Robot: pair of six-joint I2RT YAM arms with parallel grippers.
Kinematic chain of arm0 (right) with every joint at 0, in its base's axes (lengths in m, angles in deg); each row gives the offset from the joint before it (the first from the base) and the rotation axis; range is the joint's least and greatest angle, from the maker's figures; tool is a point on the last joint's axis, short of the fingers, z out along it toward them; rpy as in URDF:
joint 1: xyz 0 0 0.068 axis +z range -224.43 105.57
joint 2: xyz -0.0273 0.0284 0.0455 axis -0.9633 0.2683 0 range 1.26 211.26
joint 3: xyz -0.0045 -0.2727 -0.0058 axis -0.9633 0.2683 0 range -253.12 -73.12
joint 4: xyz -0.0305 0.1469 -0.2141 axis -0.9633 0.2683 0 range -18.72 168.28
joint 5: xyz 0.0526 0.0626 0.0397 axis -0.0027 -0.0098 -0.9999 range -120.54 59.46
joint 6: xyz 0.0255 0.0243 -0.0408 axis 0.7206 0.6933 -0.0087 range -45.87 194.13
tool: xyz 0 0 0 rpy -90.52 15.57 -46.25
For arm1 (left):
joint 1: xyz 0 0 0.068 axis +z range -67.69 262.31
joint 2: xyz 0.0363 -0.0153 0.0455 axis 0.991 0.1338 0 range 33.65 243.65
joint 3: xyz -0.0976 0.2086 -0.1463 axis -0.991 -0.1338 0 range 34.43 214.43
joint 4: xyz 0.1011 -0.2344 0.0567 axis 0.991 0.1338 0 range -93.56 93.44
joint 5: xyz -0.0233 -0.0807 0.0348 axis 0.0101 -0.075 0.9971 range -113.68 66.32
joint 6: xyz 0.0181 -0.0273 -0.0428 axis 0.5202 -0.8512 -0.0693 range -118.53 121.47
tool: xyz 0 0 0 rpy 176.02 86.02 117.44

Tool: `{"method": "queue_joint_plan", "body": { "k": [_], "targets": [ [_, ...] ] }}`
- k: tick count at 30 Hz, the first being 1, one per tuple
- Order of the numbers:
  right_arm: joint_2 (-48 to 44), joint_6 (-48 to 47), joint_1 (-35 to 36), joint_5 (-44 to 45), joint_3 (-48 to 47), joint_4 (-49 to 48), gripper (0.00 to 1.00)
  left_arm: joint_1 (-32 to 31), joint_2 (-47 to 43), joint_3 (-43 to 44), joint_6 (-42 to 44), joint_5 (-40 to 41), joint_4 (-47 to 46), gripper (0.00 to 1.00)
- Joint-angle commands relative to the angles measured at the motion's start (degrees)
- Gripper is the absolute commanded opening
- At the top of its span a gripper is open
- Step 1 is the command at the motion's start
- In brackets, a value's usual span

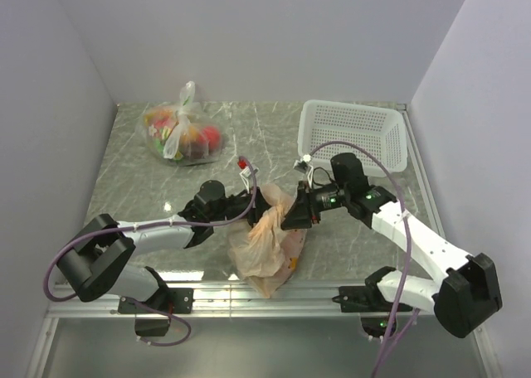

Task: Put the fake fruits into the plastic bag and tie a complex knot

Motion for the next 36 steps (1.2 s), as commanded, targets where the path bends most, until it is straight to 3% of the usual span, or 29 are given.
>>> {"method": "queue_joint_plan", "body": {
  "k": [1, 4, 12, 17, 19, 21, 25, 29, 36],
  "targets": [
    [-3.5, -5.1, -2.0, 5.1, -4.1, 7.1, 0.45, -0.4, -2.0, 1.0, -1.8, -2.3, -7.7, 0.0],
    [-6.8, -5.9, -3.4, 3.9, -6.1, 9.6, 0.56, -0.4, -1.7, 0.9, -1.7, -2.6, -7.9, 0.0],
    [-10.8, -3.4, -10.1, 1.1, -5.3, 8.8, 0.45, -0.4, -1.6, 1.1, -1.2, -3.0, -7.5, 0.0],
    [-10.0, -1.9, -12.0, 6.0, -3.0, 5.4, 0.18, -0.4, -1.4, 1.2, -0.8, -3.0, -7.5, 0.0],
    [-9.1, -2.5, -10.9, 5.9, -3.0, 5.0, 0.17, -0.4, -1.4, 1.2, -0.7, -3.0, -7.5, 0.0],
    [-8.5, -4.1, -8.0, 6.8, -3.4, 7.0, 0.21, -0.4, -1.3, 1.4, -0.7, -3.0, -7.5, 0.0],
    [-8.0, -3.0, -5.2, 5.5, -1.6, 5.2, 0.43, -0.4, -1.2, 1.6, -0.5, -3.4, -7.5, 0.0],
    [-6.2, -2.5, -2.8, 7.0, -0.9, 3.3, 0.54, -0.5, -0.7, 1.7, -0.9, -4.0, -8.6, 0.0],
    [-1.8, 3.4, -0.3, 8.3, -2.0, -4.9, 0.62, -1.4, 0.4, 2.1, -1.3, -6.0, -11.3, 0.0]
  ]
}}
